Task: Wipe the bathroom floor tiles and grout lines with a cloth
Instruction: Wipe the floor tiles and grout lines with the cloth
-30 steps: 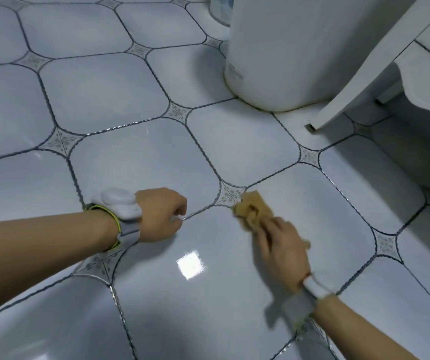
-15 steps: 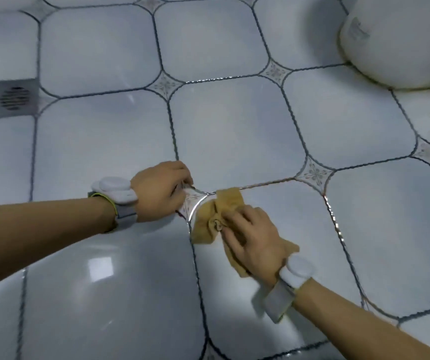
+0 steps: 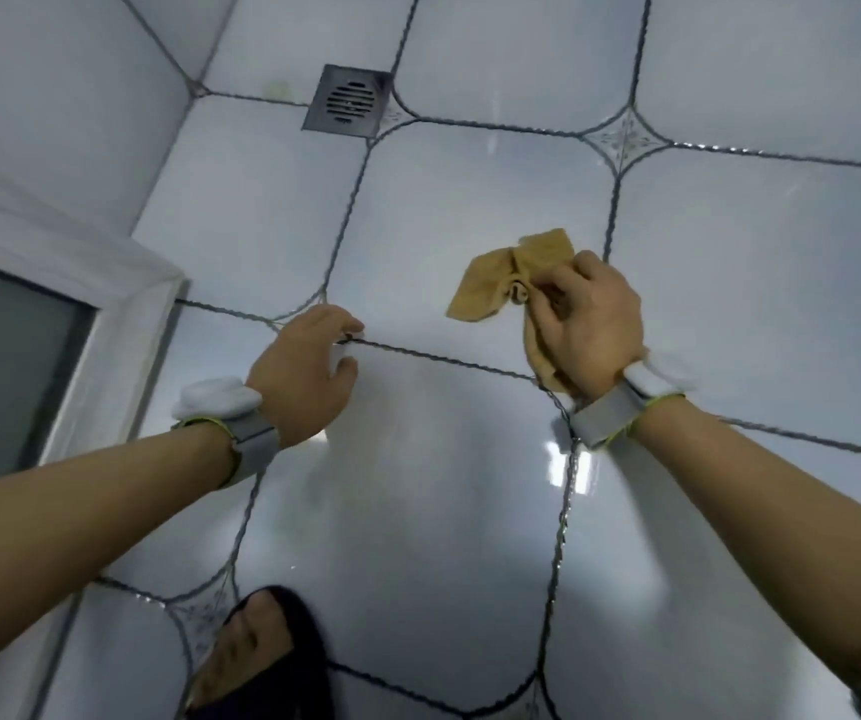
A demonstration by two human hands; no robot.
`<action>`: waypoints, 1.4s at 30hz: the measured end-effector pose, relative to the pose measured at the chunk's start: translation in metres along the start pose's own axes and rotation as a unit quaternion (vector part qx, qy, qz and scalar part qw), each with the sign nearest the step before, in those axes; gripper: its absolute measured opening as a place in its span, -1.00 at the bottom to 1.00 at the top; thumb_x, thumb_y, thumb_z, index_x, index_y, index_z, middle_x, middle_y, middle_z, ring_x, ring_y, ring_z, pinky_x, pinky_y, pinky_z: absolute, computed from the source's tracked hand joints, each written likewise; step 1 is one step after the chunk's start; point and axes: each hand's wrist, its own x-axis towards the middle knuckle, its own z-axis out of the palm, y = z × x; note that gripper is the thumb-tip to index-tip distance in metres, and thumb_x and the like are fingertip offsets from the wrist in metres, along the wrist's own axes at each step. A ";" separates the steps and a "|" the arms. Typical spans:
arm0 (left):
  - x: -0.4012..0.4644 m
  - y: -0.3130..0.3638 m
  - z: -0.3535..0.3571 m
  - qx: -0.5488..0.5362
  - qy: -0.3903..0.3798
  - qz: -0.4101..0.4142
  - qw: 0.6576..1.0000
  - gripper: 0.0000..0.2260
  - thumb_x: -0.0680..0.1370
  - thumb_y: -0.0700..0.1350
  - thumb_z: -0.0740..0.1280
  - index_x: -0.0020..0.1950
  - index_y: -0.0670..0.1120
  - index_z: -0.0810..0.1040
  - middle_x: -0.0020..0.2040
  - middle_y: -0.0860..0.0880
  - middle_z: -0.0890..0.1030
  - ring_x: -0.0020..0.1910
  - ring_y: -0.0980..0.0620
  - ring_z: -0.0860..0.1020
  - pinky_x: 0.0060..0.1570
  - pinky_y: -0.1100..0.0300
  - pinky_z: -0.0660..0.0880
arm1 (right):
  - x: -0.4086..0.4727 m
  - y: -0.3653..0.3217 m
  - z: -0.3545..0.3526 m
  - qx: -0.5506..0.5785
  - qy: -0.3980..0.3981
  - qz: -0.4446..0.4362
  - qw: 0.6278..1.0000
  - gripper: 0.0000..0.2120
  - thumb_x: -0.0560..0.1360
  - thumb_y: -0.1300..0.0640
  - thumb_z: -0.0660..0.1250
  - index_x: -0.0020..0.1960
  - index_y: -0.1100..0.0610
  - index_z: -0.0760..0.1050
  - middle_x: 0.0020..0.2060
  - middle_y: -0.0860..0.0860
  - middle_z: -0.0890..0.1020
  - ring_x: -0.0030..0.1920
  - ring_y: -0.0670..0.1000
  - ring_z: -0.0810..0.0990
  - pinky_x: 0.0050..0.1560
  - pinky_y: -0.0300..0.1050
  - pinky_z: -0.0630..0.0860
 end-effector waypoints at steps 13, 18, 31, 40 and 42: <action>-0.106 -0.023 -0.015 0.055 -0.033 -0.046 0.997 -0.64 0.52 -0.21 0.28 0.33 -0.10 0.48 0.36 -0.04 0.45 0.36 -0.02 0.40 0.35 0.17 0.30 | -0.142 -0.065 -0.014 0.123 -0.235 -0.328 0.907 -0.85 0.51 0.07 0.31 -0.05 0.07 0.64 -0.14 0.05 0.56 -0.21 0.09 0.52 -0.24 -0.03 0.50; -0.119 -0.055 0.015 0.020 0.037 -0.119 0.992 -0.59 0.53 -0.24 0.26 0.39 -0.23 0.40 0.41 -0.16 0.40 0.40 -0.14 0.34 0.41 0.09 0.22 | -0.014 -0.044 0.017 0.017 -0.075 -0.071 0.994 -0.84 0.54 0.08 0.34 -0.01 0.16 0.60 -0.14 0.12 0.49 -0.19 0.17 0.49 -0.24 -0.08 0.31; -0.108 -0.092 -0.007 -0.036 0.066 -0.125 0.989 -0.58 0.60 -0.22 0.15 0.47 -0.19 0.28 0.48 -0.08 0.30 0.46 -0.04 0.24 0.46 0.10 0.18 | -0.220 -0.198 0.029 0.168 -0.344 -0.416 0.825 -0.92 0.50 0.14 0.34 -0.07 0.05 0.43 -0.06 0.04 0.41 -0.19 0.04 0.35 -0.30 -0.10 0.29; -0.123 -0.120 -0.011 -0.138 0.100 -0.185 0.968 -0.59 0.64 -0.15 0.08 0.50 -0.14 0.22 0.51 -0.03 0.23 0.49 0.05 0.19 0.44 0.27 0.05 | 0.008 -0.136 0.079 -0.021 -0.061 -0.074 0.995 -0.86 0.52 0.08 0.29 -0.03 0.13 0.55 -0.13 0.14 0.51 -0.18 0.24 0.52 -0.21 -0.03 0.37; -0.125 -0.122 -0.011 -0.165 0.120 -0.186 0.961 -0.59 0.65 -0.10 0.06 0.51 -0.10 0.20 0.52 0.00 0.21 0.50 0.08 0.16 0.46 0.24 0.05 | 0.029 -0.151 0.095 -0.022 -0.061 -0.022 0.998 -0.86 0.51 0.11 0.26 -0.07 0.16 0.54 -0.11 0.19 0.54 -0.17 0.27 0.53 -0.19 -0.01 0.36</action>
